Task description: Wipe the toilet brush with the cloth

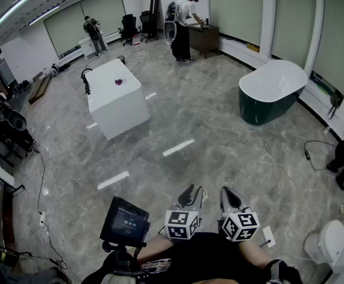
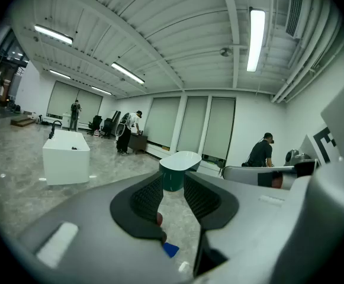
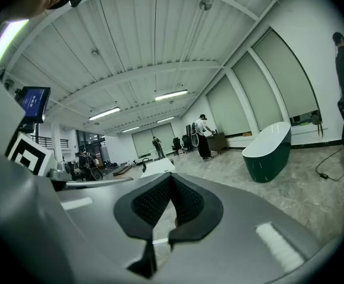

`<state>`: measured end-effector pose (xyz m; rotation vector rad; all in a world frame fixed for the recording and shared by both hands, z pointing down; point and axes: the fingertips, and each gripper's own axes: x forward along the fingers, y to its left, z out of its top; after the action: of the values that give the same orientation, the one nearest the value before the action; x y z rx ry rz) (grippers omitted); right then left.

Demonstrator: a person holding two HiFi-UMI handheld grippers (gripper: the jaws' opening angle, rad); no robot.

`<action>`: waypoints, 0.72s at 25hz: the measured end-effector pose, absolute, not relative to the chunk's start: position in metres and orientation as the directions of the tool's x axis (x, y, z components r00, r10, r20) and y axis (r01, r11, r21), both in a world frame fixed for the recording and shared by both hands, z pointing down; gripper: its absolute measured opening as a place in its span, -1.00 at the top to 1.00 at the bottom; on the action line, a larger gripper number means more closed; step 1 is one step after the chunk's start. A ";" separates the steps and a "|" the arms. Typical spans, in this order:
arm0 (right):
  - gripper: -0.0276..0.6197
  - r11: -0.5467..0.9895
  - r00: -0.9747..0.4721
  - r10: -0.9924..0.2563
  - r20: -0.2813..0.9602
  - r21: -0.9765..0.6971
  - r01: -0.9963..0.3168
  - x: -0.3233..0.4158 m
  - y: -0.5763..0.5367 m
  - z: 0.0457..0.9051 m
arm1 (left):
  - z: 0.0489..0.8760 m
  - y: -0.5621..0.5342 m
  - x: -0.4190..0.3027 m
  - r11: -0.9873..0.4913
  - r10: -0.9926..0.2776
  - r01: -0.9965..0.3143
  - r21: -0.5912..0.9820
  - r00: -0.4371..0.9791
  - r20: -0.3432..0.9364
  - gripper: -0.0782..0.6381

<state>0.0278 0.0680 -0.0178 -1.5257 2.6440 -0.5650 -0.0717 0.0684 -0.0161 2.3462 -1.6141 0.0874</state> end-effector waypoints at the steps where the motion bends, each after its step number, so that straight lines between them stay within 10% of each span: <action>1: 0.91 0.452 -0.518 -0.843 0.148 -0.328 -0.830 0.028 0.068 -0.017 | -0.016 0.068 -0.071 -0.329 -0.904 -0.922 0.203 0.370 0.213 0.44; 18: 0.91 0.449 -0.521 -0.841 0.146 -0.350 -0.822 0.032 0.066 -0.012 | -0.011 0.067 -0.069 -0.334 -0.902 -0.920 0.203 0.375 0.216 0.45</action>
<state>0.0317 0.0656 -0.0115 -1.5120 2.6319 -0.5938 -0.0690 0.0671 -0.0115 2.3499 -1.6071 0.0925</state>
